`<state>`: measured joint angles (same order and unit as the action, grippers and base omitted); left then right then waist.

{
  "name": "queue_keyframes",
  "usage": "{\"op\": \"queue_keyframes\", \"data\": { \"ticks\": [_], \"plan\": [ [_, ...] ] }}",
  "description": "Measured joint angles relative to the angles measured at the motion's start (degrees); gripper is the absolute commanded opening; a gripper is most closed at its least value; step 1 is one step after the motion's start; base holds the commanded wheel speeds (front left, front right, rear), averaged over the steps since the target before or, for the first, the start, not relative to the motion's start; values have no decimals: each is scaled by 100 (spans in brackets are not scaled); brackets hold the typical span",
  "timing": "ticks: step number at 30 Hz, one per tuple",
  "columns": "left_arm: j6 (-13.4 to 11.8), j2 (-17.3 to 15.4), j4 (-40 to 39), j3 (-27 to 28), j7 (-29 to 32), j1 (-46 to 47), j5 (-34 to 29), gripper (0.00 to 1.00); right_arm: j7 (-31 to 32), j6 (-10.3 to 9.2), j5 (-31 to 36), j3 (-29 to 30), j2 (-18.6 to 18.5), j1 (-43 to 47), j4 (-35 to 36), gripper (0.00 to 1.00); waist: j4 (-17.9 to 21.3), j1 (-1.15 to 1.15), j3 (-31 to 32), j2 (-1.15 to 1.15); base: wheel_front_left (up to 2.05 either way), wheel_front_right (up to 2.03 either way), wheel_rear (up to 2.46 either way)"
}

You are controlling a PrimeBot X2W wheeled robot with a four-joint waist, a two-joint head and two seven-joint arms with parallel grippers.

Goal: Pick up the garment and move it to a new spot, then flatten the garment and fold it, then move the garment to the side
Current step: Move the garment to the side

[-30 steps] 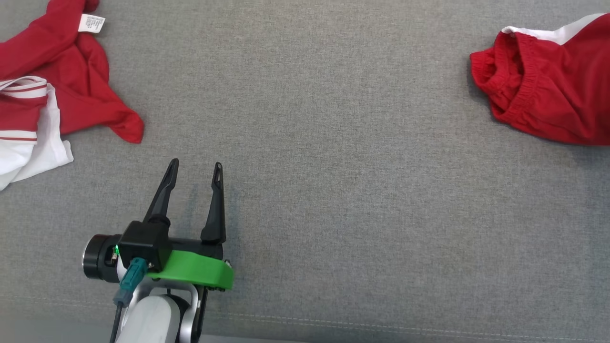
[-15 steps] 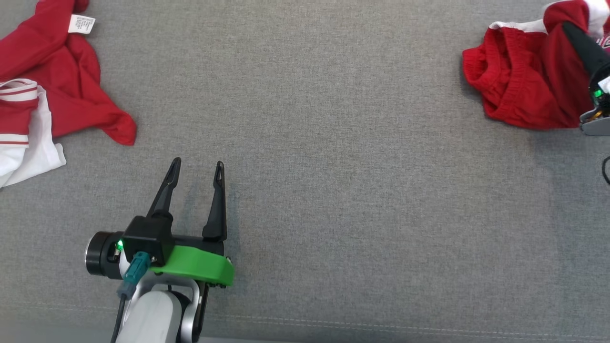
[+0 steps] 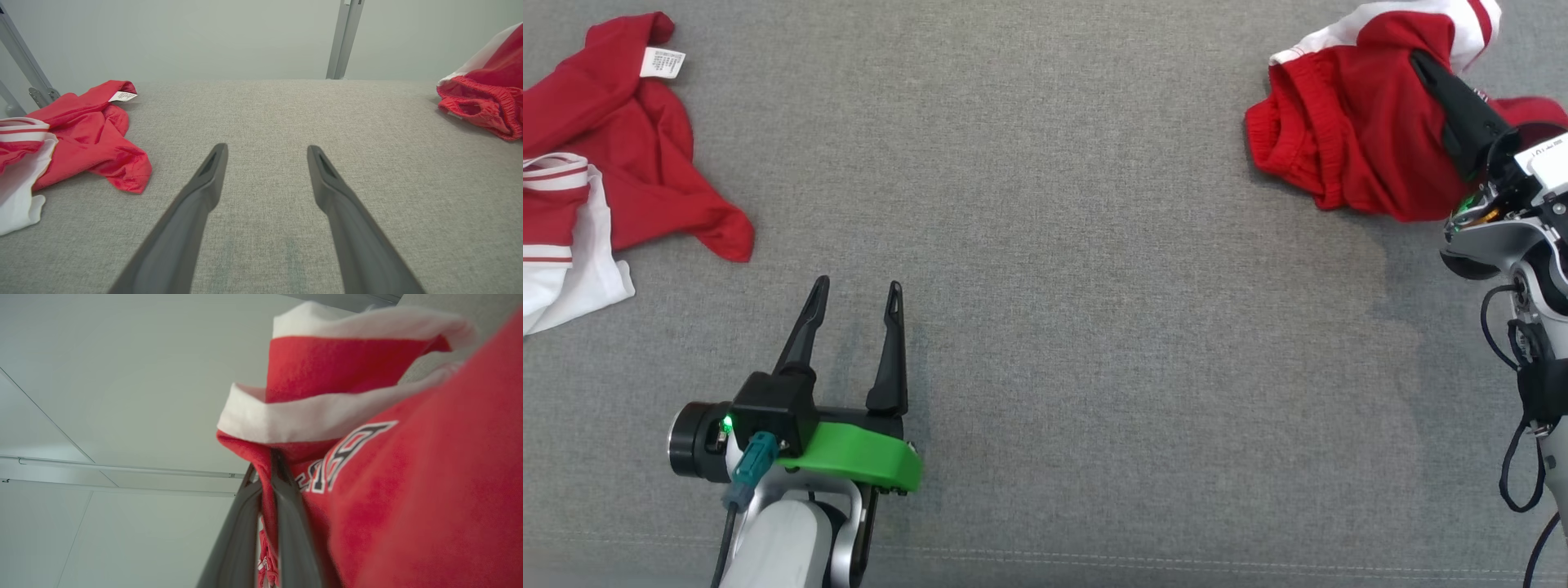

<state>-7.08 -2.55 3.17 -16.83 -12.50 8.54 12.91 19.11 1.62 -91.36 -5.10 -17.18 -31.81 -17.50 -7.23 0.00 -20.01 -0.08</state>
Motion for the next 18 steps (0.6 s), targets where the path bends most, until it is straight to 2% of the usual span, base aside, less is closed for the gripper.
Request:
{"op": "queue_keyframes", "data": {
  "ticks": [8, 13, 18],
  "plan": [
    [0, 0, 3, 104, -11, -4, 0, 100, -269, -286, -101, 468, 7, 291, -98, 0, 101, 0, -23, 0, 0, 0, 0],
    [0, 0, -29, 113, -2, -4, -30, 100, -523, -513, -99, 820, -269, 302, -237, 0, 216, 0, -111, 0, 0, 0, 0],
    [0, -21, -100, 63, 115, -2, -116, 100, -743, -583, 23, 949, -449, 290, -372, 0, 327, 0, -264, 0, 0, 0, 0]
  ]
}}
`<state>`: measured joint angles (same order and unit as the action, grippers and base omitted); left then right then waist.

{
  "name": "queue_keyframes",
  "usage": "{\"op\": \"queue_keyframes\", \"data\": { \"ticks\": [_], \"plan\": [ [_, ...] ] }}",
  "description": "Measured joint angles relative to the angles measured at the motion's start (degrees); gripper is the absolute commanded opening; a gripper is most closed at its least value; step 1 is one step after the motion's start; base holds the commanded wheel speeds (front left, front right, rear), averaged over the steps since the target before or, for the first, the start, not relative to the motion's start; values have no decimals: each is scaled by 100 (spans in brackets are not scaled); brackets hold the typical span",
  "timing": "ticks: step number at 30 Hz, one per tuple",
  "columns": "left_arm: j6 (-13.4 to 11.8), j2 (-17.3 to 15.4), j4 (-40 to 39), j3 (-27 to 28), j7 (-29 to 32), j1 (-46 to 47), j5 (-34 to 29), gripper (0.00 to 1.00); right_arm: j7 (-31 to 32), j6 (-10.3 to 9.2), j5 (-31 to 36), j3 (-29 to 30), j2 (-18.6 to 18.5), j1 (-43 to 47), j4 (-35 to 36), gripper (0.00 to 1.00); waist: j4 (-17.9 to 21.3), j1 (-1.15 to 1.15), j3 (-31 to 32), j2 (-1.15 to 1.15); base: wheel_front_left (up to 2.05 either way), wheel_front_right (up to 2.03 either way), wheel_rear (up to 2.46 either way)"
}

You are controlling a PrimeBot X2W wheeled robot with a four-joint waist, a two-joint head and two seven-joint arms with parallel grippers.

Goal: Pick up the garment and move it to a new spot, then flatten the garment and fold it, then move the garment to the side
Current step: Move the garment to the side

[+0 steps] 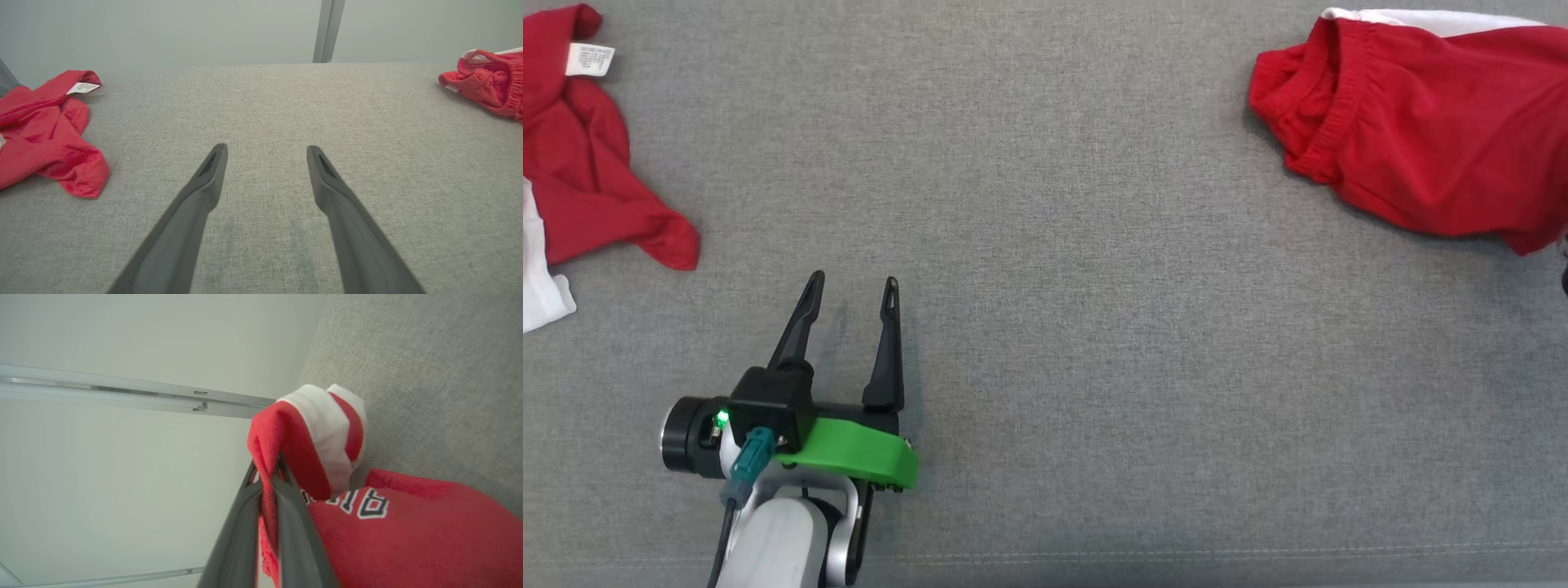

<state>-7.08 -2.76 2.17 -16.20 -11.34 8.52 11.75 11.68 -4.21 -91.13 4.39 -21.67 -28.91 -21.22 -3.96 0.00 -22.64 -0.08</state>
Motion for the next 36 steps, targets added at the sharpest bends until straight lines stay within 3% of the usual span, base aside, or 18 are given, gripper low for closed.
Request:
{"op": "queue_keyframes", "data": {
  "ticks": [20, 36],
  "plan": [
    [2, -20, -311, -310, 230, 477, -290, 100, -661, -197, 1740, -487, -1245, -749, -617, 0, 75, 0, -887, 0, 0, 0, 0],
    [2, -19, -287, -247, 279, 503, -331, 100, -1027, -245, 2524, -730, -1745, -1134, -1206, 0, -48, 0, -1037, 0, 0, 0, 0]
  ]
}}
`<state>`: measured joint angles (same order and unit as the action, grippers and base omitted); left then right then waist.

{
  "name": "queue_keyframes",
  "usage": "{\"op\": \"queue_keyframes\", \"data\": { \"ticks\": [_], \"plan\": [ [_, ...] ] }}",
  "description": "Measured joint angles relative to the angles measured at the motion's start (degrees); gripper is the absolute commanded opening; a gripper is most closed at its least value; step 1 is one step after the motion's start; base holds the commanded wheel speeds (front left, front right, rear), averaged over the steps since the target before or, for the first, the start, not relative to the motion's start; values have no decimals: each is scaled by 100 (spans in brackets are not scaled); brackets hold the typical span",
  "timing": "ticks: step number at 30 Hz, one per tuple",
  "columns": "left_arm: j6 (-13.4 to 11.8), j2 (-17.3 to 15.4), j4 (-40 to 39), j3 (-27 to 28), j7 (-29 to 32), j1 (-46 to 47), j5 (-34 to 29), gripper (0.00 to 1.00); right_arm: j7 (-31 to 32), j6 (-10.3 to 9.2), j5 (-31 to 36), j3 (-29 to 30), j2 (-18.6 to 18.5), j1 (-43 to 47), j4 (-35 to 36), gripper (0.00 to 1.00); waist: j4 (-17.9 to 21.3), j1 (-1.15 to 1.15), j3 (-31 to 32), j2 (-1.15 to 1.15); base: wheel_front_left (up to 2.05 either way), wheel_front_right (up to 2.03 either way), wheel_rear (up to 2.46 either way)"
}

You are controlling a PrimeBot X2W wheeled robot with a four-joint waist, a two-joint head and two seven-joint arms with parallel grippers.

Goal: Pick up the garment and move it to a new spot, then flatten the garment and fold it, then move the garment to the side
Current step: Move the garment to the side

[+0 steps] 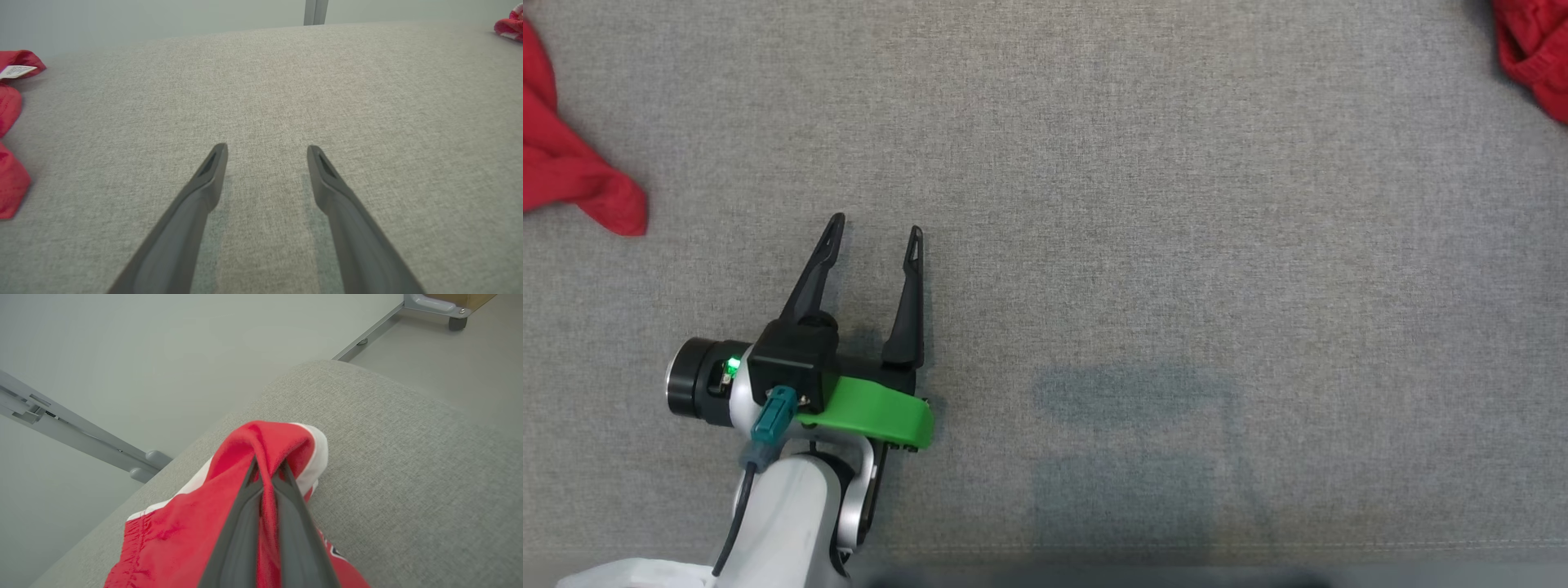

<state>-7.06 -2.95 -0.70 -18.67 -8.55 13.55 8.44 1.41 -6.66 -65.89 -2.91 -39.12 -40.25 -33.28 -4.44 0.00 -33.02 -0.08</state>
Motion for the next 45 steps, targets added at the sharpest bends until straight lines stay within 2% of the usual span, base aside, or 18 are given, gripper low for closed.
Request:
{"op": "queue_keyframes", "data": {
  "ticks": [4, 5, 6, 19, 28, 34, 39, 45],
  "plan": [
    [0, 0, 9, -1, 0, 3, 0, 100, -134, -2, 100, 3, -87, -139, -123, 0, 10, 0, 6, 0, 0, 0, 0],
    [0, 0, 9, 0, 0, 4, 0, 100, -165, -2, 172, -24, -103, -159, -176, 21, 11, 0, 5, 0, 0, 0, 0],
    [0, 0, 9, -2, 0, 11, 0, 100, -174, -10, 347, -130, -159, -159, -287, 100, 14, 0, 2, 0, 0, 0, 0],
    [0, 4, 14, 20, 0, 35, 10, 100, -455, -51, 859, -296, -288, -133, -1062, 100, 36, 0, -58, 0, 0, 0, 0],
    [0, 7, 166, 132, -88, 50, 45, 100, -925, -52, 1129, -479, -34, -54, -1361, 100, 162, 0, 84, 0, 0, 0, 0],
    [0, 12, 300, 218, -281, 58, 160, 100, -1664, -19, 1582, -631, -53, -20, -1070, 100, 250, 0, 345, 0, 0, 0, 0],
    [0, 15, 456, 458, -394, 58, 279, 100, -1683, 62, 1978, -746, -31, 280, -689, 100, 311, 0, 656, 0, 0, 0, 0],
    [4, 12, 577, 751, -468, 47, 581, 100, -1641, 52, 2414, -662, 32, 723, -118, 100, 370, 0, 1082, 0, 0, 0, 0]
  ]
}}
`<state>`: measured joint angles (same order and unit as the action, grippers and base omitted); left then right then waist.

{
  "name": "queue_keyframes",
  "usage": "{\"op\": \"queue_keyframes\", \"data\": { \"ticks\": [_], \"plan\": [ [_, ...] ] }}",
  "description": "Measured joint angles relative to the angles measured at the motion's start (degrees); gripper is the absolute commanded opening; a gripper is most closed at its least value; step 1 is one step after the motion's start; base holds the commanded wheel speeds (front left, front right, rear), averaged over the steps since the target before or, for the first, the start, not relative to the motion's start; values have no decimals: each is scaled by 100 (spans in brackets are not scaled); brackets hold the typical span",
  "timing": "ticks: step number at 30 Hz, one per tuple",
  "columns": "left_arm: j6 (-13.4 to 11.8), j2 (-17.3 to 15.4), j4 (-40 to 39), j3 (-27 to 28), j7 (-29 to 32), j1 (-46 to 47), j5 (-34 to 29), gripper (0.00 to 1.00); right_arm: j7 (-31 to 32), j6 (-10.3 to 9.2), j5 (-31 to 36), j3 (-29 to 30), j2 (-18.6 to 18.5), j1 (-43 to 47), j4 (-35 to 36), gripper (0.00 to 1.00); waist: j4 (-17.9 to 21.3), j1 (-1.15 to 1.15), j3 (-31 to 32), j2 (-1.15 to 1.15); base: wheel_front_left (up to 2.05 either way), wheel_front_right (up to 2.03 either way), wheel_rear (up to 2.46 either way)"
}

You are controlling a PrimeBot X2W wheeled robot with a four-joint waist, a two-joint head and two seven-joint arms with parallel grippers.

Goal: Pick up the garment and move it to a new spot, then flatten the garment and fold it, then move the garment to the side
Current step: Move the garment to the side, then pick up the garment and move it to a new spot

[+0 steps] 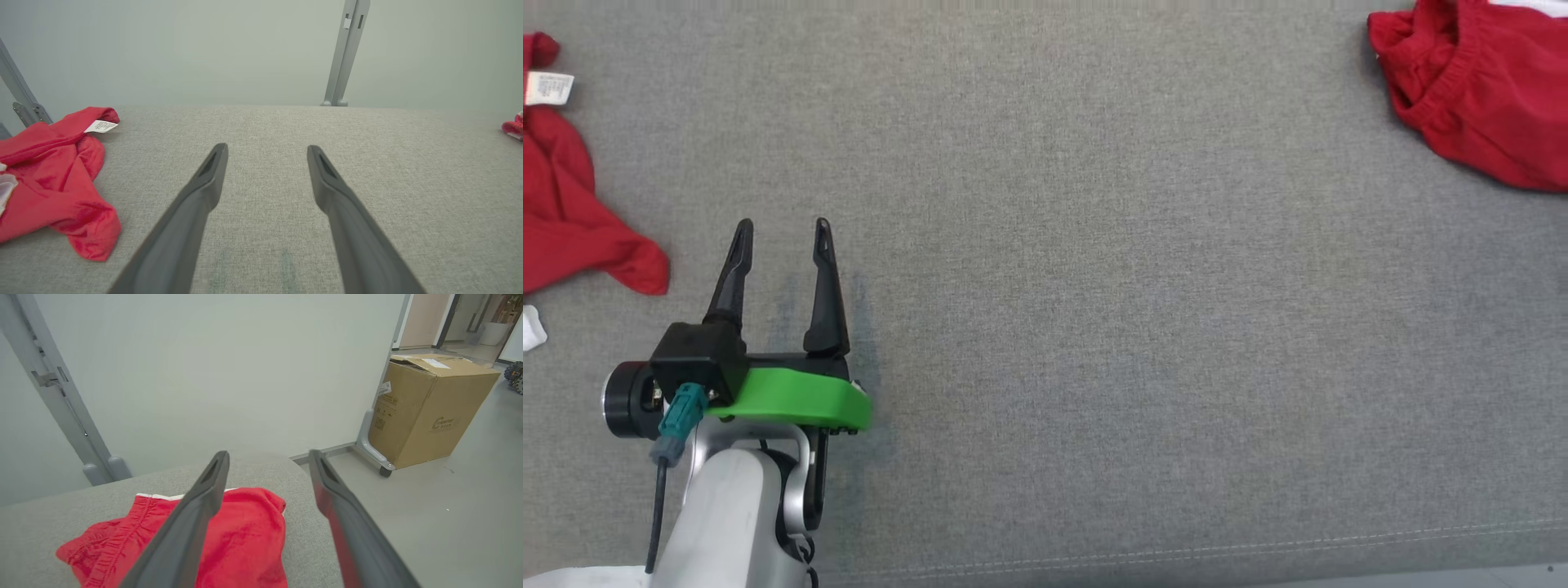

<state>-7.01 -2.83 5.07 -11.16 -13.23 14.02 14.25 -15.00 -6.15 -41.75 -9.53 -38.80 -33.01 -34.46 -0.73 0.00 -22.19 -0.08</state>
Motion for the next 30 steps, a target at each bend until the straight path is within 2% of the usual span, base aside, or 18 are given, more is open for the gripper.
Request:
{"op": "queue_keyframes", "data": {
  "ticks": [5, 9, 16, 22, 30],
  "plan": [
    [0, -123, 135, 235, -46, -119, 20, 100, 0, -9, 582, 107, 208, 296, 759, 100, 32, 0, 375, 0, 0, 0, 0],
    [0, -199, 264, 394, -53, -330, 169, 100, 0, -51, 816, 41, 686, 854, 1113, 100, 49, 0, 679, 0, 0, 0, 0],
    [52, -222, 606, 521, -82, -672, 253, 100, 18, -52, 1404, -376, 1312, 1904, 1452, 100, 34, 0, 1221, 0, 0, 0, 0],
    [102, -226, 769, 570, -100, -893, 376, 100, 18, -89, 1439, -303, 1845, 2720, 1634, 100, -45, 0, 1669, 0, 0, 0, 0],
    [154, -414, 834, 661, -101, -1173, 363, 100, 19, -102, 1898, -188, 2052, 3108, 2008, 100, -243, 0, 2005, 0, 0, 0, 0]
  ]
}}
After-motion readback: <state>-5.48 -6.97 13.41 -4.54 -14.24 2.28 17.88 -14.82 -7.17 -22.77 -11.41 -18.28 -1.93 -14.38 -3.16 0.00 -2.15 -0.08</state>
